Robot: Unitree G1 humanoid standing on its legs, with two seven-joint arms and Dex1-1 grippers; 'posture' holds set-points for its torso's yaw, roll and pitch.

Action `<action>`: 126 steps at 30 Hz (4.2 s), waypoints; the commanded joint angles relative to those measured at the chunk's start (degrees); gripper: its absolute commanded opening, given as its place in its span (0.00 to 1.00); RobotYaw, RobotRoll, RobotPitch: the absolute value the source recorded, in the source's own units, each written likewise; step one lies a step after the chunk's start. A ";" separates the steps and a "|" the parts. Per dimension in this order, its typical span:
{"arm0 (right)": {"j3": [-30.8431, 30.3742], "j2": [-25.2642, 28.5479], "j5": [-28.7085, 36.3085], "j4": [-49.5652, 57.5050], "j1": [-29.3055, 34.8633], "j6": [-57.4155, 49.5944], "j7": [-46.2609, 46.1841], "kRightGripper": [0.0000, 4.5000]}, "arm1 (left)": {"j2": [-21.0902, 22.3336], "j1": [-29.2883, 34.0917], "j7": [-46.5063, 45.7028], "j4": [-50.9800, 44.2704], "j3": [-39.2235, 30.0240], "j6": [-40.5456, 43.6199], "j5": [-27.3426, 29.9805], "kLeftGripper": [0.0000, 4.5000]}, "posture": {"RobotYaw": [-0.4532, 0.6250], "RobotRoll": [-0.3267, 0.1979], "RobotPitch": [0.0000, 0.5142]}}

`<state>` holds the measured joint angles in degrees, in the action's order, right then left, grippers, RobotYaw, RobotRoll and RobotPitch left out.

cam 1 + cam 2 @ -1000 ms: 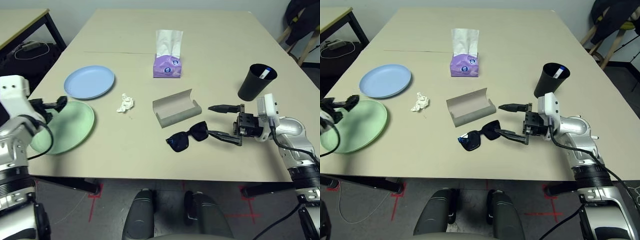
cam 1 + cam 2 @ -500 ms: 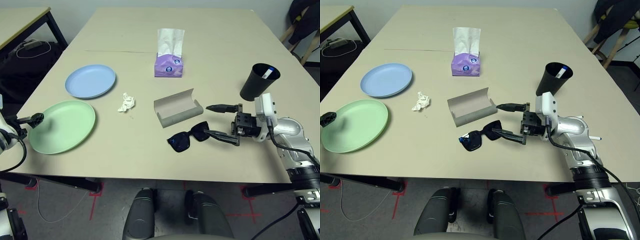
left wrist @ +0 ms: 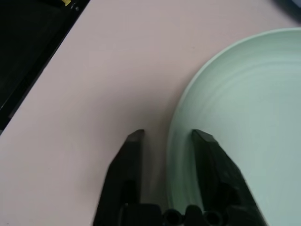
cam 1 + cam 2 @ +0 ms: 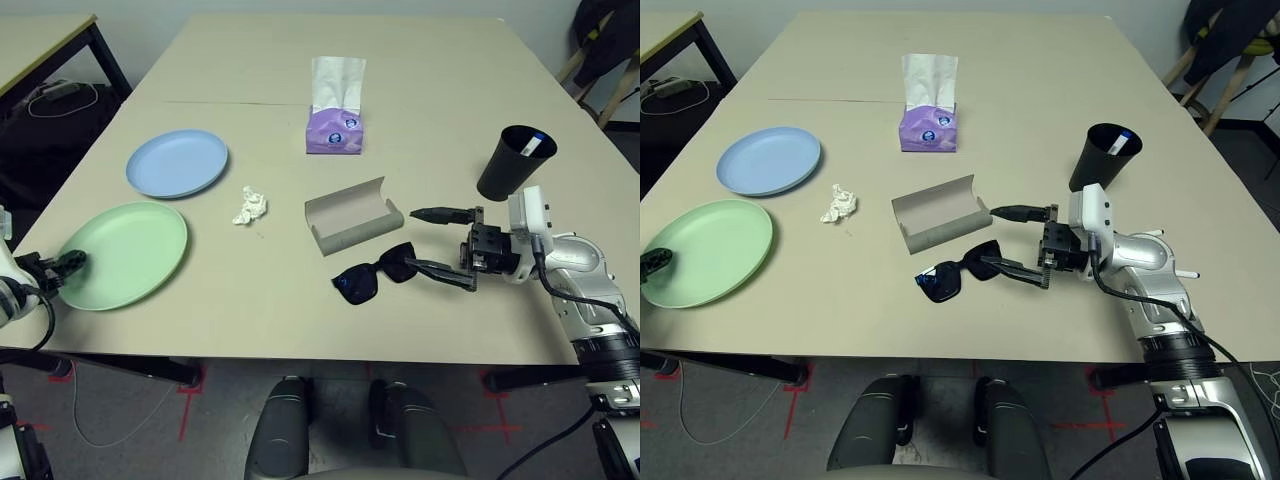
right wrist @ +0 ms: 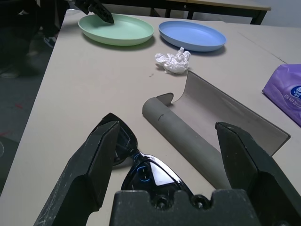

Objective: Organize and tidy the items on the table.

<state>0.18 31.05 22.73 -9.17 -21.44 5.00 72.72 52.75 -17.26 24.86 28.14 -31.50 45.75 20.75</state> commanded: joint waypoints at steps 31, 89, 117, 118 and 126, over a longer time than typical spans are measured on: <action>-1.21 -0.63 -1.28 -2.68 -0.62 1.33 0.00 1.00 | -4.64 1.31 -5.82 -22.28 -14.83 14.77 12.69 0.01 | 0.58 0.62 0.22; 1.51 -4.60 2.12 3.73 -0.33 -4.62 -12.37 1.00 | -18.22 -39.15 -25.70 27.90 1.67 -30.21 0.98 0.77 | 0.54 0.62 0.23; 1.40 -5.47 3.54 5.46 -0.13 -9.83 -16.15 1.00 | -12.30 -20.20 15.50 -1.16 22.66 -15.12 -2.08 0.99 | 0.56 0.62 0.23; 1.35 -5.45 3.45 5.54 -0.11 -9.85 -16.16 1.00 | -12.55 -20.19 16.12 -1.64 22.96 -15.30 -2.01 0.99 | 0.56 0.62 0.23; 0.85 -5.58 3.27 6.38 -0.39 -10.35 -16.67 1.00 | -14.23 -18.63 24.16 -4.69 28.34 -17.66 -3.30 0.99 | 0.56 0.62 0.23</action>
<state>0.77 25.15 26.24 -4.25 -22.06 -4.97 56.31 38.70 -36.98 47.46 24.84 -4.51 28.30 18.14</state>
